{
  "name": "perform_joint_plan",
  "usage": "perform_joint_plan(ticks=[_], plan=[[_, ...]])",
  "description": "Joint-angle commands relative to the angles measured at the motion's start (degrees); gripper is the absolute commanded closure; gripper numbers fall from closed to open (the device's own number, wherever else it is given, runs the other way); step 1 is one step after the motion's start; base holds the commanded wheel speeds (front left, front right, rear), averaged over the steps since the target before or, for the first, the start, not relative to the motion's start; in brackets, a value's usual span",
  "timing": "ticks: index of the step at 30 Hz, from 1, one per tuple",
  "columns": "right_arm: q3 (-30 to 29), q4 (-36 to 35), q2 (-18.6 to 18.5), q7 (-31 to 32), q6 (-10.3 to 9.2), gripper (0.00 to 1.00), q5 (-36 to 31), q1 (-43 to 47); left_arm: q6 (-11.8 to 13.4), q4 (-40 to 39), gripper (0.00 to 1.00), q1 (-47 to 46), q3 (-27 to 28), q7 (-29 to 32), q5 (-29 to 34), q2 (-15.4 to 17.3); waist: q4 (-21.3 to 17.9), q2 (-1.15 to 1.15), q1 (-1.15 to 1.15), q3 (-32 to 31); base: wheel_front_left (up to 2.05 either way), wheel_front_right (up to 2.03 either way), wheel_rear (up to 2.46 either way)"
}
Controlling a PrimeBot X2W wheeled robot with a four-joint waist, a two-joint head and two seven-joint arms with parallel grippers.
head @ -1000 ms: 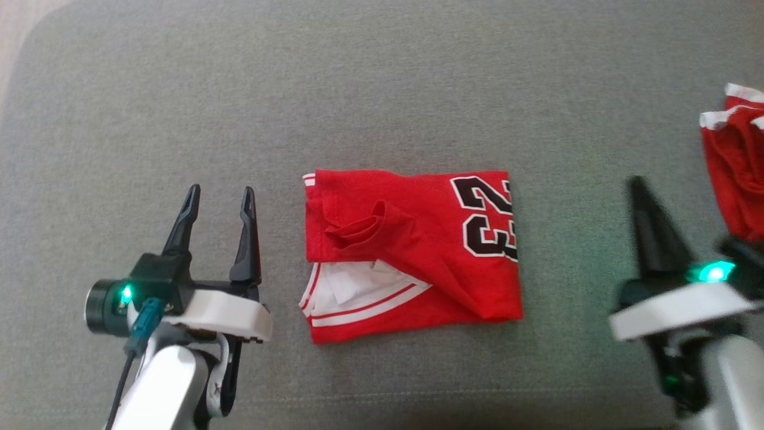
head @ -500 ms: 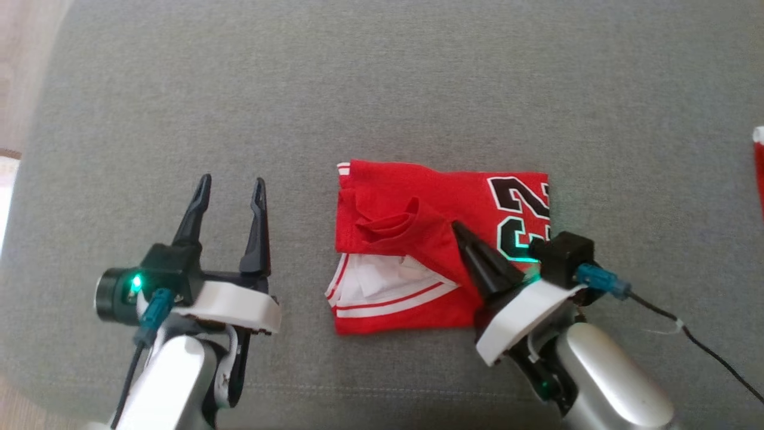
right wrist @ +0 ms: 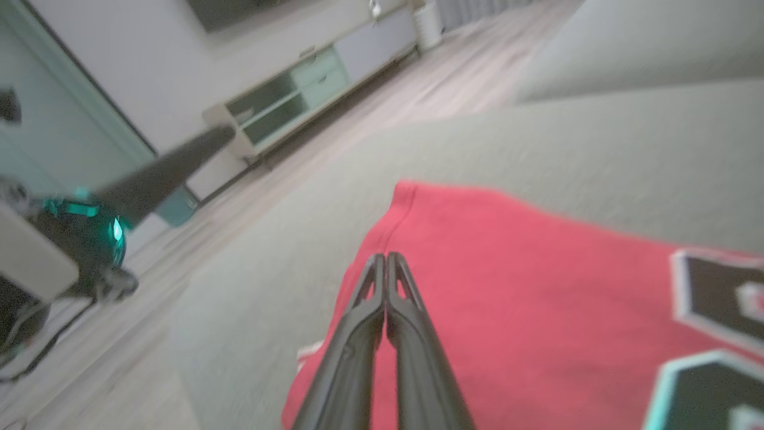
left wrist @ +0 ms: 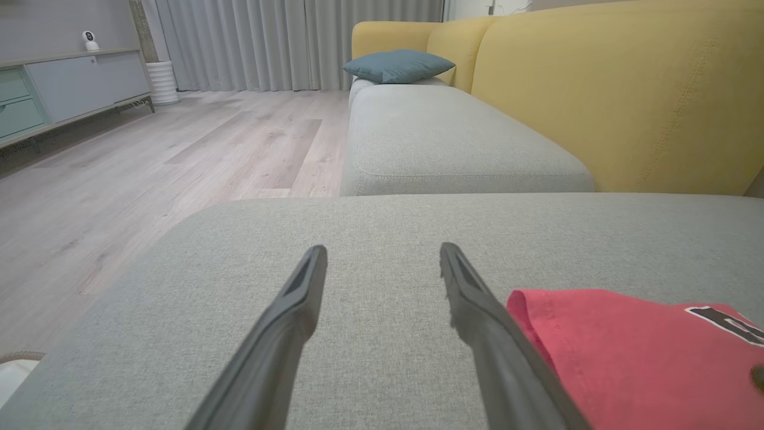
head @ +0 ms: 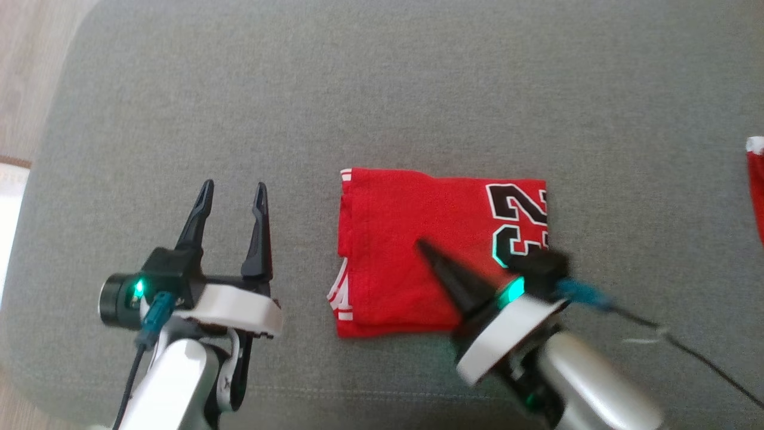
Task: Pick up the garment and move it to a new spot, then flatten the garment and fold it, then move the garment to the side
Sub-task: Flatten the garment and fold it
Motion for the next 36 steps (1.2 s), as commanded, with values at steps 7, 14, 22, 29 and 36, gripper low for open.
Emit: perform_joint_plan(ticks=[7, 14, 22, 29, 36], plan=[[-18.34, -7.51, -2.23, -4.04, 0.37, 0.00, -4.11, 3.18, 0.32, -1.60, 0.00, 1.62, 3.87, -0.93, -1.24, 1.60, -1.75, 0.00, 0.00, -3.13, 0.00, 0.00, 0.00], [-35.58, -12.52, -2.30, -1.37, 0.37, 0.00, -10.32, 10.90, 1.06, -2.72, 0.00, 3.90, 4.57, -0.61, -1.65, 2.70, -3.55, 0.00, 0.00, -5.30, 0.00, 0.00, 0.00], [-41.75, -19.64, -0.28, 2.73, 0.37, 0.00, -14.83, 17.67, 1.60, -3.40, 0.00, 6.78, 4.80, 0.28, -2.15, 4.16, -5.55, 0.00, 0.00, -8.97, 0.00, 0.00, 0.00], [-42.53, -23.11, 1.55, 5.32, 0.37, 0.00, -15.57, 21.56, 2.26, -4.46, 0.00, 9.34, 4.26, 1.56, -2.35, 4.84, -6.27, 0.00, 0.00, -11.94, 0.00, 0.00, 0.00], [-42.50, -25.25, 2.51, 6.79, 0.37, 0.00, -15.89, 23.82, 2.77, -5.11, 0.00, 11.27, 4.22, 2.34, -2.61, 5.78, -6.61, 0.00, 0.00, -13.58, 0.00, 0.00, 0.00]])
